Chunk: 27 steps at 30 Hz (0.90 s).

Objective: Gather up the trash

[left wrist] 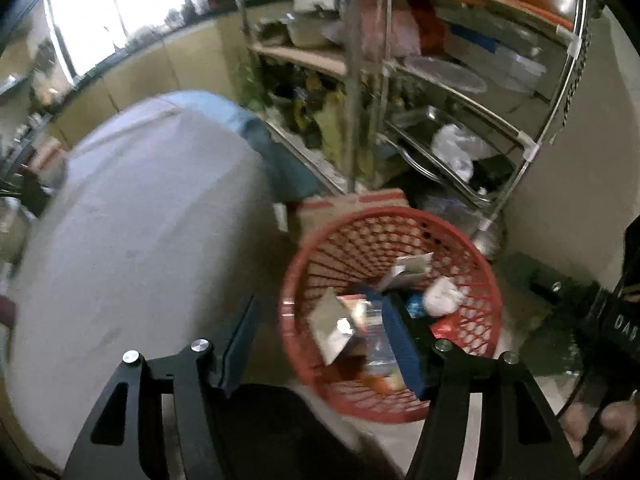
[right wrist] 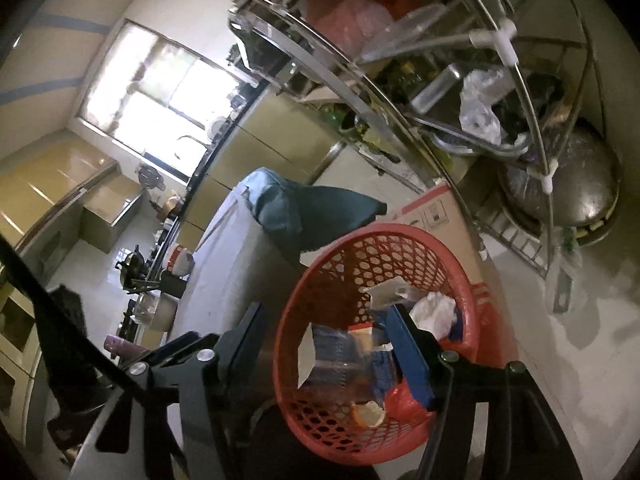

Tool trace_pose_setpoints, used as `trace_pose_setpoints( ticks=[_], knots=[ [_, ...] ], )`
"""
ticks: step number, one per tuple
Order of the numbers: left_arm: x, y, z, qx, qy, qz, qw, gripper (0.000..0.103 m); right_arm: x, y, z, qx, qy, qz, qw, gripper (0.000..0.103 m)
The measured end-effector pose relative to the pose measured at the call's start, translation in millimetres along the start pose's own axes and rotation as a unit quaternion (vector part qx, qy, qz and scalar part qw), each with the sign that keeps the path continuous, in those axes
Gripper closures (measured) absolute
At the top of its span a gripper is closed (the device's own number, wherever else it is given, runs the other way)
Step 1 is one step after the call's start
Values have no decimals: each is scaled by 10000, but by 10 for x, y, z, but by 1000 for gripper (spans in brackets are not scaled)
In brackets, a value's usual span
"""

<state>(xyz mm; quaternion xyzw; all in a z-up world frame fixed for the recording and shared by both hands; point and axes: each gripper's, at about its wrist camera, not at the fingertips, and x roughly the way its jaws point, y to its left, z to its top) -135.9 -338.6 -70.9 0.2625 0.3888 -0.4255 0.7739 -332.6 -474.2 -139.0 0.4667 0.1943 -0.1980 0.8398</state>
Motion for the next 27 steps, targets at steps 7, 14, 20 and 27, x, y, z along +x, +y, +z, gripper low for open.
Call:
trace_pose_setpoints(
  ticks=[7, 14, 20, 27],
  knots=[
    [-780, 432, -157, -381, -598, 709, 9950, 37, -160, 657, -132, -932, 9, 57, 9956, 36],
    [-1552, 881, -423, -819, -1245, 1290, 9804, 23, -373, 1462, -364, -1885, -170, 307, 9814, 36],
    [-1972, 1197, -710, -1160, -1528, 1854, 9638, 23, -538, 2010, -537, -2482, -293, 518, 9669, 36],
    [-2302, 1458, -967, -1544, -1612, 2273, 9479, 21, -671, 2513, -727, -2981, -411, 757, 9506, 36]
  ],
)
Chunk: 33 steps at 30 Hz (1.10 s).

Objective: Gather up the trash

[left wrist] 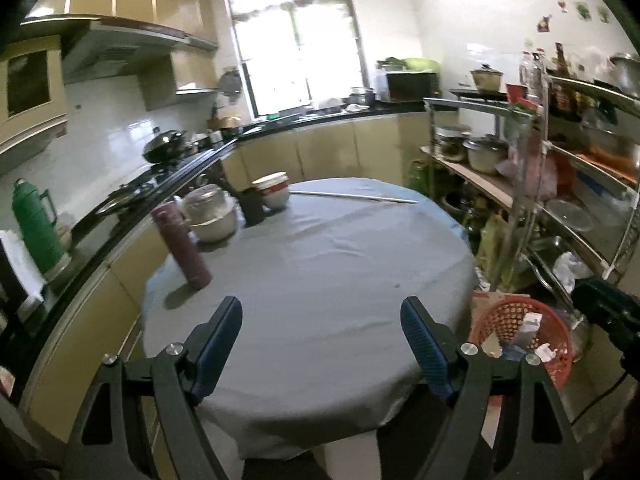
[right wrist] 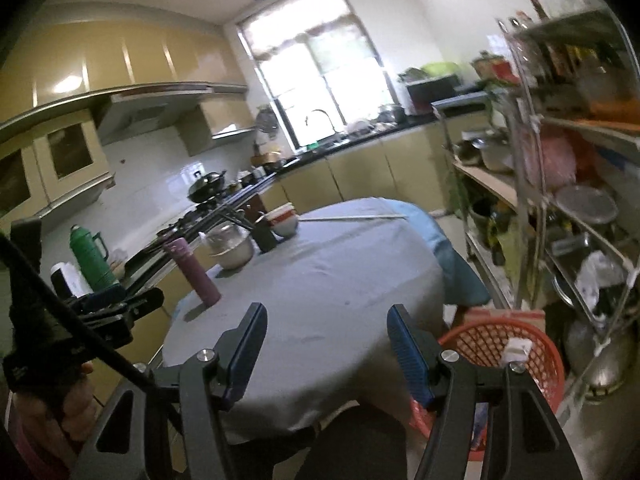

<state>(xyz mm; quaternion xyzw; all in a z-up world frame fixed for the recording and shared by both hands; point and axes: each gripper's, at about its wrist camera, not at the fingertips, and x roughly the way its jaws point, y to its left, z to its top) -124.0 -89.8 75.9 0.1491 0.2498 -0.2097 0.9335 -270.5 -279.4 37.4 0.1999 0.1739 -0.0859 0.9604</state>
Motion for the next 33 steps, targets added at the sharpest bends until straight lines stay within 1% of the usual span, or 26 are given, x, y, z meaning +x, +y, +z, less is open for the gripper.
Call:
trace_pose_setpoints(
  ticks=[6, 10, 13, 18, 24, 33],
  knots=[
    [-62, 187, -78, -228, 22, 258, 9994, 20, -56, 405, 9, -419, -100, 191, 9989, 36],
    [-125, 301, -128, -347, -38, 457, 9983, 20, -98, 668, -28, -718, -222, 290, 9967, 36],
    [-177, 384, -166, -435, -89, 618, 9971, 14, -85, 840, -68, -798, -262, 360, 9958, 36],
    [-256, 483, -241, -539, -204, 929, 9940, 12, -3, 1071, -152, -1001, -216, 377, 9940, 36],
    [-306, 638, -322, -652, -233, 1070, 9918, 12, 99, 1230, -218, -1136, -100, 355, 9928, 36],
    [-312, 858, -381, -916, -221, 1213, 9881, 12, 219, 1304, -247, -1065, 57, 219, 9941, 36]
  ],
)
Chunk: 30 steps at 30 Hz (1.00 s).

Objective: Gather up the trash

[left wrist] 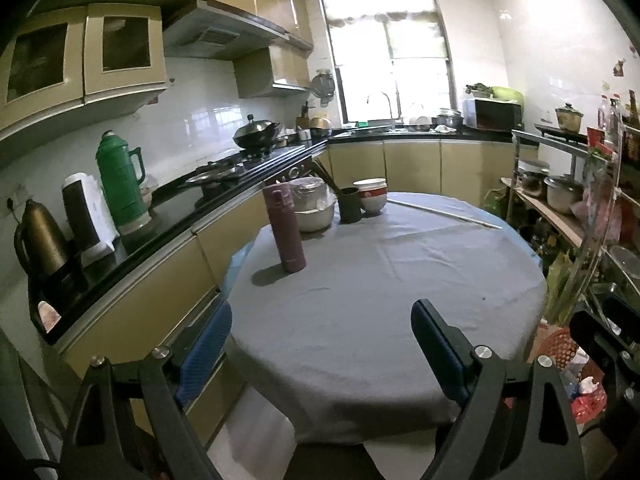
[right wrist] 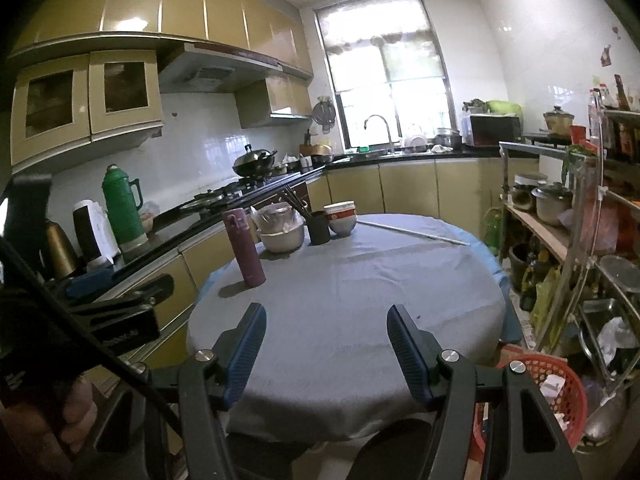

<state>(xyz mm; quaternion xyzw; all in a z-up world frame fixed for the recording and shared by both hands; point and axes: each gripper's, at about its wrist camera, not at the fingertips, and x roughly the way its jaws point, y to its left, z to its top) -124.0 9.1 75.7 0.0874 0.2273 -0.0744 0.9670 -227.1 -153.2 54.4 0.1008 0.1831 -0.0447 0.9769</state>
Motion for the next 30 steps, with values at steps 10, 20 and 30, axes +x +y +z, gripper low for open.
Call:
trace_pose_setpoints(
  ticks=[10, 20, 30],
  knots=[
    [41, 108, -62, -117, 34, 101, 9999, 12, 163, 58, -43, 37, 267, -81, 9996, 36],
    [36, 146, -86, -121, -11, 207, 9997, 12, 212, 117, -99, 27, 342, -44, 9994, 36],
    [30, 173, -103, -146, -20, 236, 9996, 12, 194, 141, -89, 18, 289, -56, 9996, 36]
  ],
)
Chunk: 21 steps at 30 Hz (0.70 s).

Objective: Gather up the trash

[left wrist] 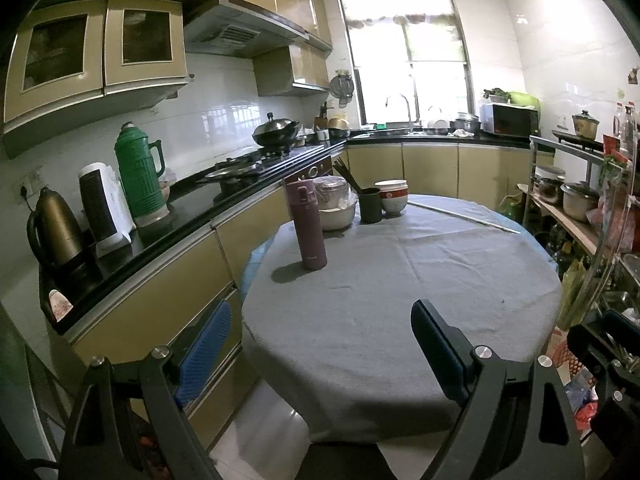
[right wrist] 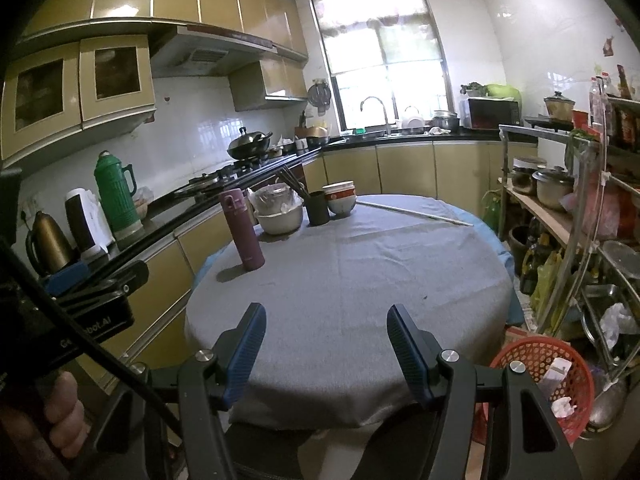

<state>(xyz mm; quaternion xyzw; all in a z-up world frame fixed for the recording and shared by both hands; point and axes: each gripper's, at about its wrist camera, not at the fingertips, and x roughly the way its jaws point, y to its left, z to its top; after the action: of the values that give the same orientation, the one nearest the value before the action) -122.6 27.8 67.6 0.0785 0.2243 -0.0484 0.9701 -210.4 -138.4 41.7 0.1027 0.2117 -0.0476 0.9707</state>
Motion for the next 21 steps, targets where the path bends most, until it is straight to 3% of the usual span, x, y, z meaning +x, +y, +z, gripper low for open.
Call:
trace_pose_setpoints(
  ticks=[21],
  knots=[
    [-10, 63, 2, -5, -29, 23, 10000, 12, -1, 33, 28, -13, -28, -7, 10000, 36]
  ],
)
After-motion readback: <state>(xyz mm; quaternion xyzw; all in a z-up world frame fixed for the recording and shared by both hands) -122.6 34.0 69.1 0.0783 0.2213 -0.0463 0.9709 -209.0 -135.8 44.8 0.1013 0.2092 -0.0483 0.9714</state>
